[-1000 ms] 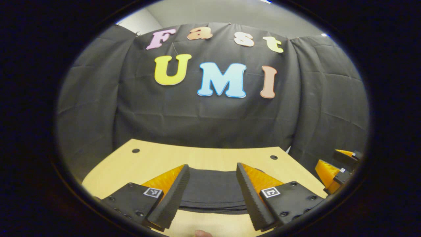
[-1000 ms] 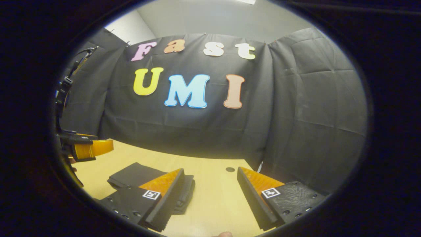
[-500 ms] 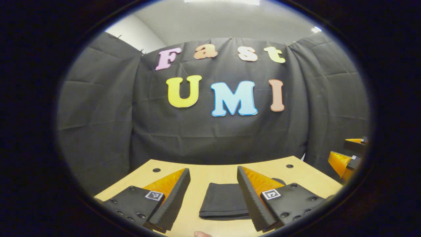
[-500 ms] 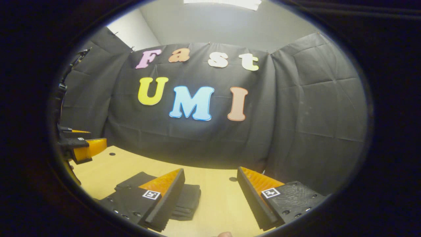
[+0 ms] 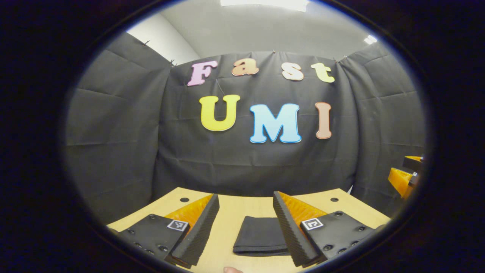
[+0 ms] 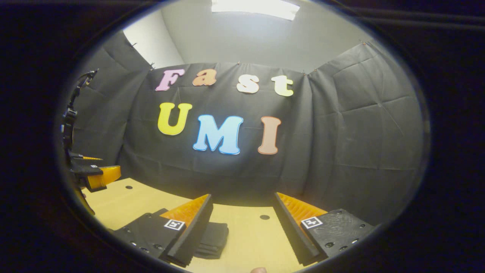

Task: Grasp the waist and the cuffs of the jeans and fold them to make the two legs overlap; first hold the waist and fold one-third of the jeans toward the cuffs, then hold the cuffs and fold the remaining one-third in the same direction to finish folding.

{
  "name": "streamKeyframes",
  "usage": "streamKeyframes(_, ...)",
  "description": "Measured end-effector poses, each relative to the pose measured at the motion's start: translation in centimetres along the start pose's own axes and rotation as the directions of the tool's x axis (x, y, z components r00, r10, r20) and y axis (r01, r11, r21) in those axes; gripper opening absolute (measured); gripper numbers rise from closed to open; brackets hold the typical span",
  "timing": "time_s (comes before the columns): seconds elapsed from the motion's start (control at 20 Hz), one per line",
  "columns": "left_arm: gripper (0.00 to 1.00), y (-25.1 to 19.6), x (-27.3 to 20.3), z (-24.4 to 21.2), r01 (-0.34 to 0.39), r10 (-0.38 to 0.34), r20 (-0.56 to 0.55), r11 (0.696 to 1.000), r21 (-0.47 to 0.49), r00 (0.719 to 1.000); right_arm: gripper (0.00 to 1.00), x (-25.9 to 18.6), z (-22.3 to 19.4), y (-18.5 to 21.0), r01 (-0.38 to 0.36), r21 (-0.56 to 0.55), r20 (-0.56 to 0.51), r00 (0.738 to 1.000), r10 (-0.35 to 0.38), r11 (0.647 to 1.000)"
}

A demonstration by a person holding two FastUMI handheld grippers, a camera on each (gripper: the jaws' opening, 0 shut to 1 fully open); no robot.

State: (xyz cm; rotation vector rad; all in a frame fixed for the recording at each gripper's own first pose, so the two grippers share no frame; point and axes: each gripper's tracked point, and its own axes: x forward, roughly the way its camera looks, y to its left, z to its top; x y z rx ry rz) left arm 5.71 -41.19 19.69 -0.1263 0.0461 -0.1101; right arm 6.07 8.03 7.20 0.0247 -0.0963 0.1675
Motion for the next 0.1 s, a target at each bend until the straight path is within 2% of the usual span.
streamKeyframes(0.1, 0.93, 0.19, -0.57, 0.76, -0.03, 0.03, 0.03, 0.999, -0.014, 0.999, 0.95, -0.01, -0.11, 0.01, -0.03, 0.028, 0.001, 1.0, 0.03, 0.999)
